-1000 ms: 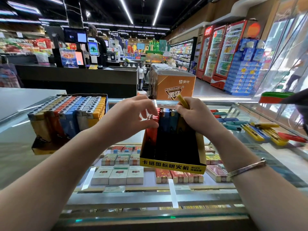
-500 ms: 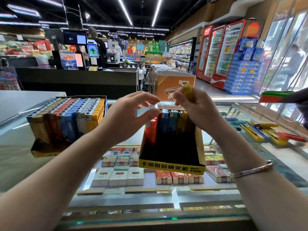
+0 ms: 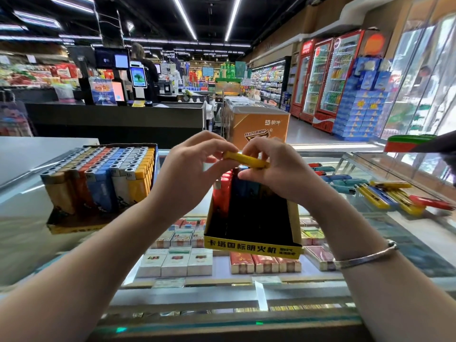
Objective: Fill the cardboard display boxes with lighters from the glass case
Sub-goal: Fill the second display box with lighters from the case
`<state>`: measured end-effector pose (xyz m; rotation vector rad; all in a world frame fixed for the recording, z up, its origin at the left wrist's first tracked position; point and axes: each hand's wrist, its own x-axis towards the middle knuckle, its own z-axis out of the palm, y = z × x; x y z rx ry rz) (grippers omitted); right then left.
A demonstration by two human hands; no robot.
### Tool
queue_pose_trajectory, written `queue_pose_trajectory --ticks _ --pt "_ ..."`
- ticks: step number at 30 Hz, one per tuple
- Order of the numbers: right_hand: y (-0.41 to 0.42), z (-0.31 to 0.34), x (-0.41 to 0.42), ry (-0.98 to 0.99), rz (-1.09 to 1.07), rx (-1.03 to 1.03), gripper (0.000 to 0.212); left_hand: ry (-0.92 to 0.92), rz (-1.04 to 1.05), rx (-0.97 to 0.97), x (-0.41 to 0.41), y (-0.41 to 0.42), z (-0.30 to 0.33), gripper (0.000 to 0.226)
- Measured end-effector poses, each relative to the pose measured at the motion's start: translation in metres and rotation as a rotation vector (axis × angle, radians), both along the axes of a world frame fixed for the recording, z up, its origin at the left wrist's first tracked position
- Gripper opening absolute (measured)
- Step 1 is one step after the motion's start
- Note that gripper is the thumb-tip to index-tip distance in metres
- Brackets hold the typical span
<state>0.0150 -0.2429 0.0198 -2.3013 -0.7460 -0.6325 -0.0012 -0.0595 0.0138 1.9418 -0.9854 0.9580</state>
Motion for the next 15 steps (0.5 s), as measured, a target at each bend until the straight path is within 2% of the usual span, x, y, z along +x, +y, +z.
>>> queue_pose_trajectory --ticks 2,4,7,10,15 --pt "-0.01 0.004 0.004 0.099 -0.052 0.043 0.025 0.045 0.019 -0.072 0.003 0.001 0.0 0.026" --pt "-0.02 0.008 0.006 0.279 -0.05 0.166 0.018 0.097 0.062 -0.114 0.006 0.001 0.001 0.032" --pt "-0.032 0.01 0.009 0.471 -0.117 0.328 0.01 0.12 0.075 -0.08 0.008 0.0 0.007 0.031" --pt "-0.036 0.01 0.011 0.562 -0.202 0.354 0.02 0.144 0.03 0.02 0.007 -0.009 0.017 0.028" --pt "-0.037 0.01 0.009 0.604 -0.191 0.329 0.024 0.149 0.1 0.347 0.011 -0.033 0.024 0.018"
